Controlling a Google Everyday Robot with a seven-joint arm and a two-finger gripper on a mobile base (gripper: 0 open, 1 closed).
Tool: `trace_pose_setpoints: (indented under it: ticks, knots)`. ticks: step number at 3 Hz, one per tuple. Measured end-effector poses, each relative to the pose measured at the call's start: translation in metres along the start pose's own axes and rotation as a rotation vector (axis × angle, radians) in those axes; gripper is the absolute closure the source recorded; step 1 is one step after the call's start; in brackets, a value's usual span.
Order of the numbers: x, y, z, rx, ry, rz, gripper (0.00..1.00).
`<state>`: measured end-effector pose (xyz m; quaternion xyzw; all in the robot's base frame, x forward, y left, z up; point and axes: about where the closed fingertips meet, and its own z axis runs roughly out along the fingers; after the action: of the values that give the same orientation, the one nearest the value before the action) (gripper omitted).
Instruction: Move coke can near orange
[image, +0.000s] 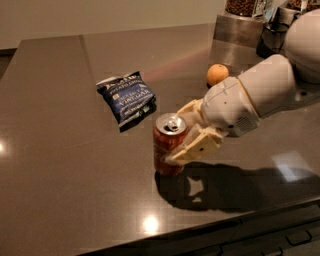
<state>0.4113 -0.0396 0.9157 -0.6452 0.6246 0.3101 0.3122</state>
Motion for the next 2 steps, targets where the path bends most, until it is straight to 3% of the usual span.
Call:
trace_pose_setpoints:
  ticks: [1,2]
  knots:
    - [0.0,-0.025,-0.031,0.055,-0.088,-0.018,1.0]
    - [-0.002,-0.067,-0.07,0.123,-0.147,-0.04,1.0]
